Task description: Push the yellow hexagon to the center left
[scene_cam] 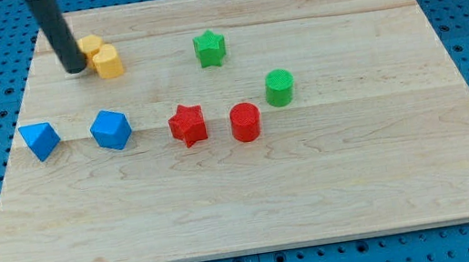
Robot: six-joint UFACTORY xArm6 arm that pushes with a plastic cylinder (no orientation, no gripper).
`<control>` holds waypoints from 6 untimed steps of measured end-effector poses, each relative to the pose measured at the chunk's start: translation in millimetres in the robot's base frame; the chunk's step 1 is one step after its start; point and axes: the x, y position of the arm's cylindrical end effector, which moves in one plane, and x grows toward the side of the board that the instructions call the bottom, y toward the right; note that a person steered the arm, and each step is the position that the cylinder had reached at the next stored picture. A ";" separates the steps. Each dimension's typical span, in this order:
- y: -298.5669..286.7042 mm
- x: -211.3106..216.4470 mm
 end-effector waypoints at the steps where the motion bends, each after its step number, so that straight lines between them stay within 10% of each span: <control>1: 19.1 7.2; 3: 89.0 10.3; 6: 47.3 -53.7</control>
